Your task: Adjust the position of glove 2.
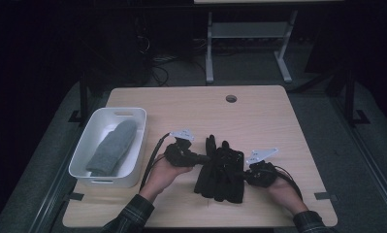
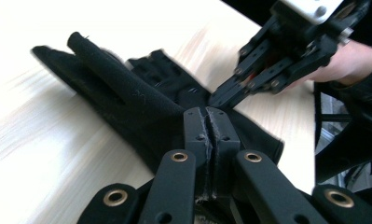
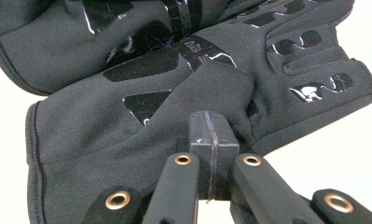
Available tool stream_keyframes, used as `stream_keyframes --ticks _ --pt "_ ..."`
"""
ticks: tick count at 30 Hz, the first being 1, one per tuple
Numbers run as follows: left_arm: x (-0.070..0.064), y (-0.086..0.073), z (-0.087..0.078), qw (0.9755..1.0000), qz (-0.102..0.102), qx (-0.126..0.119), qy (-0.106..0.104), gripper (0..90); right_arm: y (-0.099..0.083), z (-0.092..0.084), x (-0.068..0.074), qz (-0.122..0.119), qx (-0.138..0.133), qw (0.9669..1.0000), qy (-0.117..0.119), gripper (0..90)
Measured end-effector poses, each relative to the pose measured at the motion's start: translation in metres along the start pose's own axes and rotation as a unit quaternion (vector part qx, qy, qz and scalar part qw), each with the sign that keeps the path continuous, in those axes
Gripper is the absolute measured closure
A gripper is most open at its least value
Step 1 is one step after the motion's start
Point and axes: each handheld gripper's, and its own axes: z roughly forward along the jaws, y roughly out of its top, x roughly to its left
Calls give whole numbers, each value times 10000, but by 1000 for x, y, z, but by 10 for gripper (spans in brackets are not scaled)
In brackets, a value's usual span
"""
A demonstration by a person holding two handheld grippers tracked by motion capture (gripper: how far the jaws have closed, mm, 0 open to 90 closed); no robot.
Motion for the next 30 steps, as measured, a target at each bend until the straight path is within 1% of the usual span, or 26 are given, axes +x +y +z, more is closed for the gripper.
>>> stream_keyframes --ticks 1,3,5,7,9,10,12,14,15,16,17,18,20,22,23,25,27,29,30 --pt "-1 2 2 10000 25 -4 -21 876 1 1 1 29 13 10000 15 900" --pt "-3 5 7 10000 44 -4 -81 876 2 3 2 -12 -1 10000 49 900" --pt "-6 8 12 9999 56 24 -122 876 3 4 3 -3 18 10000 73 900" --pt "-7 10 18 9998 57 24 -173 876 4 4 3 -64 17 9999 80 900" --pt "-9 12 26 9997 51 41 -218 875 4 5 3 -62 16 9999 92 900" --pt "-9 13 30 9997 16 69 -213 875 4 5 3 -65 16 9999 97 900" --pt "-11 14 37 9997 26 99 -231 875 4 5 3 -76 12 9999 107 900" --pt "-14 15 45 9996 84 192 -172 875 4 4 3 -76 10 9999 125 900" --pt "-15 16 48 9996 95 206 -181 875 4 3 4 -98 -8 9999 124 900" --pt "-16 16 52 9995 91 203 -210 875 4 1 4 -75 -43 9999 116 900" --pt "-17 16 55 9996 46 216 -180 875 3 -4 1 -102 -128 9998 70 900" --pt "-17 17 56 9996 63 217 -182 875 3 -8 0 -87 -174 9998 -19 900" --pt "-18 17 61 9995 48 239 -200 875 0 -13 -5 -32 -124 9998 -172 900" --pt "-19 17 67 9994 27 259 -239 875 -4 -13 -9 40 -70 9998 -184 900" --pt "-19 17 69 9993 52 285 -250 875 -6 -11 -10 21 -24 9999 -168 900" --pt "-20 17 74 9992 24 274 -277 875 -6 -10 -10 39 16 9999 -142 900" --pt "-20 16 79 9991 47 335 -263 863 -4 -7 -8 11 15 9999 -114 900" --pt "-20 14 84 9987 -2 369 -346 855 -4 -6 -8 -13 16 9999 -98 900" --pt "-19 13 87 9985 11 382 -392 843 -4 -6 -8 -21 28 9999 -96 900"
